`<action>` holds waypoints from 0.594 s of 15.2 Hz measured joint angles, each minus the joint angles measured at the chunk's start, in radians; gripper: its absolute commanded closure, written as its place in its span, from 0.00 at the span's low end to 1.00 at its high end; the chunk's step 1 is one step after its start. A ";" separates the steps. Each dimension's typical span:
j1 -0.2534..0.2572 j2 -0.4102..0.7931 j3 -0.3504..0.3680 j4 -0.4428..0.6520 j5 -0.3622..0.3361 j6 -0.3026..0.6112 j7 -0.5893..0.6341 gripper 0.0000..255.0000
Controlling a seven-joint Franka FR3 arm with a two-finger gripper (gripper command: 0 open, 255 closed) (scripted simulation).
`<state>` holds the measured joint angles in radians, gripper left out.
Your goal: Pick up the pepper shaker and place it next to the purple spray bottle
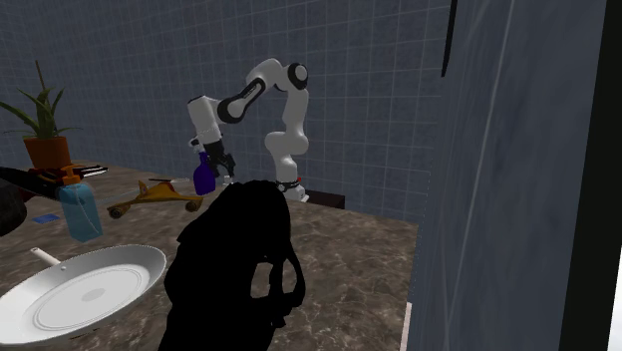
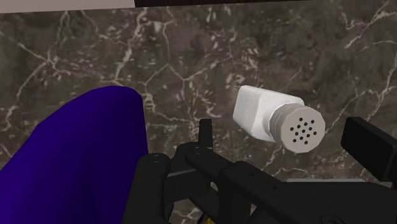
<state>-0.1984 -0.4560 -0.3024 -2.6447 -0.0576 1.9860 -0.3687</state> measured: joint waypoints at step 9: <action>0.000 -0.023 0.007 0.073 0.001 -0.096 0.004 0.00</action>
